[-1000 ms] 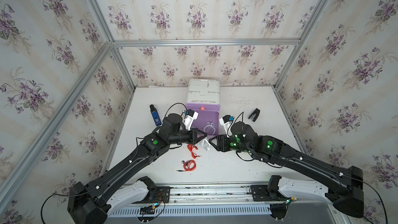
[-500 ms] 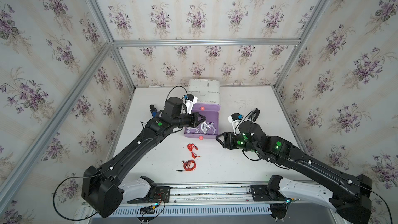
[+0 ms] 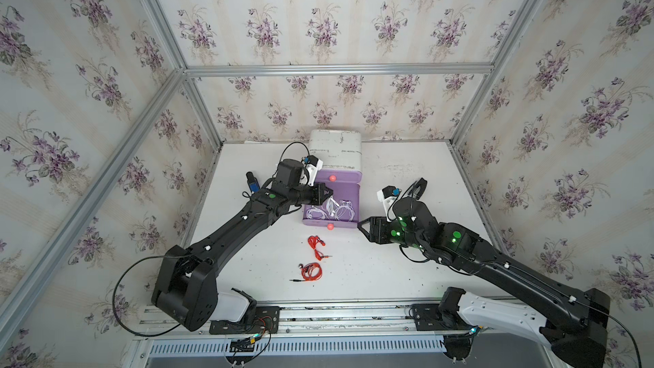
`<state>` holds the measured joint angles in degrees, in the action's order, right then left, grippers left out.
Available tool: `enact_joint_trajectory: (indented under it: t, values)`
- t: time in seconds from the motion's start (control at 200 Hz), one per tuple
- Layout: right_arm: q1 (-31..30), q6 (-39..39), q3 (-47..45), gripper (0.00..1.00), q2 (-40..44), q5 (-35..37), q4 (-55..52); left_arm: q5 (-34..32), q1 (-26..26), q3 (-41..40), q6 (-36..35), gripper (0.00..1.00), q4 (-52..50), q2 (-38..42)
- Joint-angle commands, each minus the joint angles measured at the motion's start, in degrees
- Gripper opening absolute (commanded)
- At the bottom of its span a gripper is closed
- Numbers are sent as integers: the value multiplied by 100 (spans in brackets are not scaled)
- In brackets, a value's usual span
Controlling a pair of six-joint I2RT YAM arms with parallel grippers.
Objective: Place the wired earphones into the drawer by color
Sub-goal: Place the wired earphones in the drawer.
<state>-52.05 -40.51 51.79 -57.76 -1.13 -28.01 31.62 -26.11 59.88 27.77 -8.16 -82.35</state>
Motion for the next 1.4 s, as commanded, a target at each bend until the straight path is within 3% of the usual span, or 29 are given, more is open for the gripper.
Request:
enact_joint_trajectory:
  t: [0.0, 0.295, 0.58, 0.679, 0.974, 1.234, 1.299, 1.394]
  values:
    - [15, 78, -9, 61, -44, -52, 162, -72, 47, -2, -182, 0, 270, -157]
    - [37, 123, 33, 61, -132, -72, 246, -326, 45, -124, -273, 3, 407, -348]
    - [64, 143, 67, 61, -136, -82, 241, -401, 49, -231, -285, 38, 386, -281]
    - [78, 149, 80, 61, -122, -88, 252, -445, 47, -231, -320, 46, 330, -280]
    - [101, 190, 171, 61, -131, -85, 191, -549, 54, -42, -394, 55, -5, -113]
    - [312, 346, 418, 61, -231, 81, 208, -332, 64, 349, -190, 74, -713, 965]
    - [622, 385, 613, 61, -294, 73, 209, -464, 70, 376, -87, 83, -1147, 1377]
    - [1330, 486, 946, 61, -526, -154, 199, -308, 54, -37, 183, 90, -1404, 2106]
